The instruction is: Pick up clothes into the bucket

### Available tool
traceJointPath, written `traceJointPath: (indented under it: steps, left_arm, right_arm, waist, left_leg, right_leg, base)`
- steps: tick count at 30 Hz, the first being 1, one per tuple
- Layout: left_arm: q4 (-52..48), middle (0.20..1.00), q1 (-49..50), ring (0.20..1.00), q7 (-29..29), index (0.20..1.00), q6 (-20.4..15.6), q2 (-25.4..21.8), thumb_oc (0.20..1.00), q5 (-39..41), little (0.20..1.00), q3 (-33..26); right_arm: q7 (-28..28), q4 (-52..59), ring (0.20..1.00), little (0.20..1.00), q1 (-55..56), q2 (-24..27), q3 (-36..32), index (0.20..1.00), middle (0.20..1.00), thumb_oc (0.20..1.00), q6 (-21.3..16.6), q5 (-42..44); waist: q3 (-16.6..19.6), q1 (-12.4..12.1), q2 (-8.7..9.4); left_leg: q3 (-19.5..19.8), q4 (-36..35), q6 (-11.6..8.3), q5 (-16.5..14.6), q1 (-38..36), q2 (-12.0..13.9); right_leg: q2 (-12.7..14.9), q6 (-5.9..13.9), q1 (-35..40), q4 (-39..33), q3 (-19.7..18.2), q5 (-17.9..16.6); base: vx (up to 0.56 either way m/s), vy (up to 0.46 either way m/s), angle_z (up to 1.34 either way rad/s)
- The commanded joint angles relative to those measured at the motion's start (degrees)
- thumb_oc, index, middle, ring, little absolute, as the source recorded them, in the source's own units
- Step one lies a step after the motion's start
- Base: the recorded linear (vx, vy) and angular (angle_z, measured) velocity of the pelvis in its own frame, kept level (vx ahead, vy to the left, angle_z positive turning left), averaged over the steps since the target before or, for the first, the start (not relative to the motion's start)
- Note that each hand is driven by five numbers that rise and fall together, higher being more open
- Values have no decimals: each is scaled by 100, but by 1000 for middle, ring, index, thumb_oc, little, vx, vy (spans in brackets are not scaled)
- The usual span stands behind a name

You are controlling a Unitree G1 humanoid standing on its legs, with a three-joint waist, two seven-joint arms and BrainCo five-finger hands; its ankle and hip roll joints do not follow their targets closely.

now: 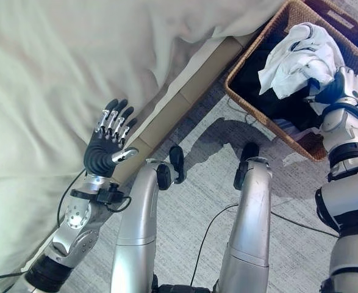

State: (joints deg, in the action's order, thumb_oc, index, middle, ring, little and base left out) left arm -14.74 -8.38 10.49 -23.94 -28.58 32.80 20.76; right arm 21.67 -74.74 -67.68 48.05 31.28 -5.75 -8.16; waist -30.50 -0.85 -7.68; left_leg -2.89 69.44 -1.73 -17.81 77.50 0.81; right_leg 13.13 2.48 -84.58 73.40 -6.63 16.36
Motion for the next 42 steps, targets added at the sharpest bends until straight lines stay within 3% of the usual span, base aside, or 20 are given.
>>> traceJointPath:
  steps: [1, 10, 17, 18, 23, 26, 30, 35, 42]
  left_arm:
    - [-253, 1000, 147, 1000, 5, 1000, -236, 207, 1000, 40, 1000, -346]
    - [209, 1000, -91, 1000, -169, 1000, -334, 220, 1000, 126, 1000, -374]
    - [551, 1000, -94, 1000, -360, 1000, -362, 156, 1000, 134, 1000, -421]
    - [664, 1000, -66, 1000, -448, 1000, -364, 145, 1000, 183, 1000, -450]
    - [879, 1000, 72, 1000, -596, 1000, -335, 141, 1000, 248, 1000, -566]
    - [1077, 1000, 223, 1000, -718, 1000, -301, 152, 1000, 232, 1000, -681]
    - [1280, 1000, 315, 1000, -750, 1000, -257, 143, 1000, 139, 1000, -800]
    - [1450, 1000, 613, 1000, -834, 1000, -164, 345, 1000, 45, 1000, -1078]
    - [1632, 1000, 1148, 1000, -944, 1000, 44, 500, 1000, -318, 1000, -1237]
  right_arm:
    - [94, -124, 1000, 1000, 124, -151, -72, 1000, 1000, 1000, -60, 365]
    - [-58, 262, 1000, 1000, 544, -137, -482, 1000, 1000, 1000, -347, 992]
    - [-165, 458, 1000, 1000, 946, -114, -818, 1000, 1000, 1000, -494, 1306]
    - [-201, 636, 1000, 1000, 1201, -162, -996, 1000, 1000, 1000, -576, 1474]
    - [-306, 1138, 1000, 1000, 1801, -294, -1264, 1000, 1000, 1000, -705, 1611]
    - [-356, 1783, 1000, 1000, 2546, -544, -1638, 1000, 1000, 1000, -828, 1800]
    - [-328, 2469, 1000, 1000, 3202, -861, -1988, 1000, 1000, 1000, -934, 1857]
    - [-309, 3940, 1000, 1000, 4640, -1712, -2676, 1000, 1000, 1000, -1137, 1784]
    - [-627, 4772, 1000, 1000, 5794, -2466, -2795, 1000, 1000, 1000, -1192, 1634]
  waist:
    - [439, 104, 70]
    - [636, 157, 217]
    - [654, 170, 321]
    - [672, 201, 378]
    - [720, 262, 475]
    - [825, 285, 569]
    - [886, 309, 634]
    - [1258, 325, 794]
    - [1769, 291, 956]
  left_leg:
    - [-165, -193, 180, -145, -127, 33]
    - [-198, -1546, 72, 191, -1335, 60]
    - [-138, -2880, 17, 620, -2558, 31]
    - [-129, -3339, 45, 975, -2870, 17]
    - [-31, -4016, -42, 1229, -3597, 20]
    - [26, -4660, -82, 1433, -4307, 40]
    - [70, -5023, -108, 1556, -4816, 90]
    - [180, -5833, -149, 1791, -5766, 220]
    - [174, -6744, -224, 2028, -6720, 312]
  right_leg:
    - [43, 173, 238, -604, -17, -399]
    - [76, 272, 1549, -1896, 340, -635]
    - [94, 414, 2812, -3153, 592, -1042]
    - [125, 414, 3189, -3664, 741, -1364]
    - [124, 477, 3990, -4370, 930, -1581]
    - [127, 541, 4755, -5058, 1115, -1812]
    - [135, 590, 5327, -5435, 1248, -1934]
    - [65, 649, 6402, -6271, 1506, -2118]
    - [-71, 747, 7370, -7097, 1775, -2325]
  base:
    - [-39, 4, -4]
    - [-57, -12, -5]
    - [-24, -22, -3]
    - [-74, -39, -3]
    - [5, -33, 9]
    - [76, -29, 2]
    - [71, -29, -1]
    - [124, -37, 7]
    - [114, -12, 8]
